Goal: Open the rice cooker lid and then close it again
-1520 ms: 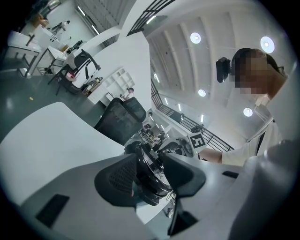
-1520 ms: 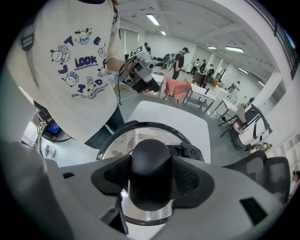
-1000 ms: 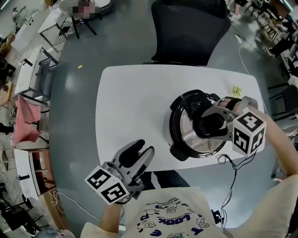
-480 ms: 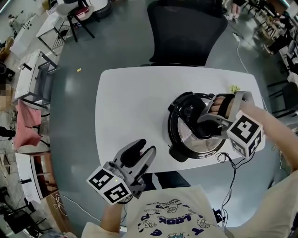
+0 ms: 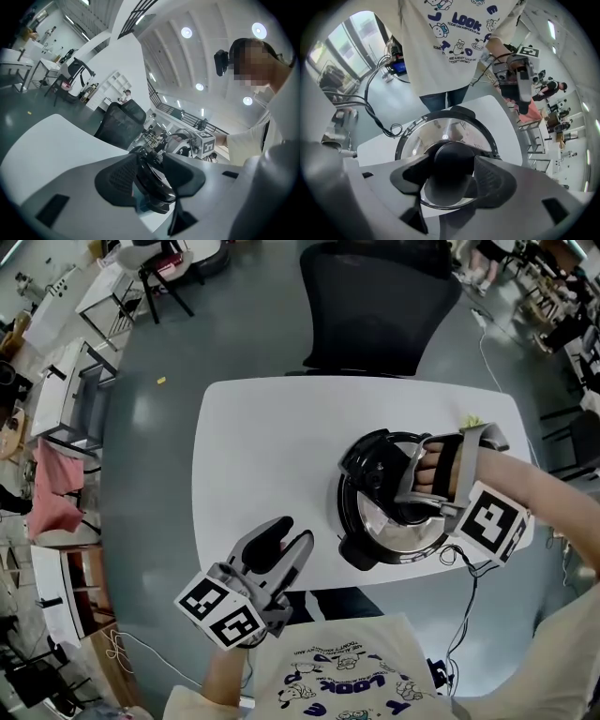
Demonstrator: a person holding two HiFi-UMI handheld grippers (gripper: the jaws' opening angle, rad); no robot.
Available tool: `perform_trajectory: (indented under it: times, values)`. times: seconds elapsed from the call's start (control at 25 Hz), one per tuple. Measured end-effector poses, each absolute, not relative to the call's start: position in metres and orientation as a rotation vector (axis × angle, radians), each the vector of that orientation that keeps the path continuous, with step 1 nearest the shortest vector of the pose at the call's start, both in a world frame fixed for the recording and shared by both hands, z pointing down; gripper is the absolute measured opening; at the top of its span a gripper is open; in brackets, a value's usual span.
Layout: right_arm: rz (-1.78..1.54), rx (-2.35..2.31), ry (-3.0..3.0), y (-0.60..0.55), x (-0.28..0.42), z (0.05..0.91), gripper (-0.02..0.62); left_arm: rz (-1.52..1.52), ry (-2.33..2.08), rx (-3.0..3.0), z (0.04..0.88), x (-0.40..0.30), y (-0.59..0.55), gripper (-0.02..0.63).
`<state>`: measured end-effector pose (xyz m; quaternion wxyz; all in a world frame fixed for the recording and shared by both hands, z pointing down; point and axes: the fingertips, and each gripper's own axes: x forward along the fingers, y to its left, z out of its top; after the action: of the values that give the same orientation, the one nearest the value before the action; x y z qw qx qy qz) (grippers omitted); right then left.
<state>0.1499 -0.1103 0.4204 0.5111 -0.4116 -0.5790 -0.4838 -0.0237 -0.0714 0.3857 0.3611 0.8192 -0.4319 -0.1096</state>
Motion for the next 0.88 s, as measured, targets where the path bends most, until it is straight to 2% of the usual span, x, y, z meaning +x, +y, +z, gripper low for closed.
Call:
perform_trajectory:
  times: [0.44,0.6,0.88]
  values:
    - [-1.163,-0.933,-1.435,-0.110,0.145,0.422,0.310,-0.290,-1.132,2.112,0.384,-0.025,-0.077,0.187]
    - [-1.127,-0.850,-1.529,-0.108,0.137,0.421,0.370,-0.281,-1.157,2.127,0.383,-0.028,-0.078,0.187]
    - [-0.890,-0.669,-1.801,-0.105,0.129,0.399,0.347,-0.253,-1.228,2.156,0.377,-0.039,-0.090,0.187]
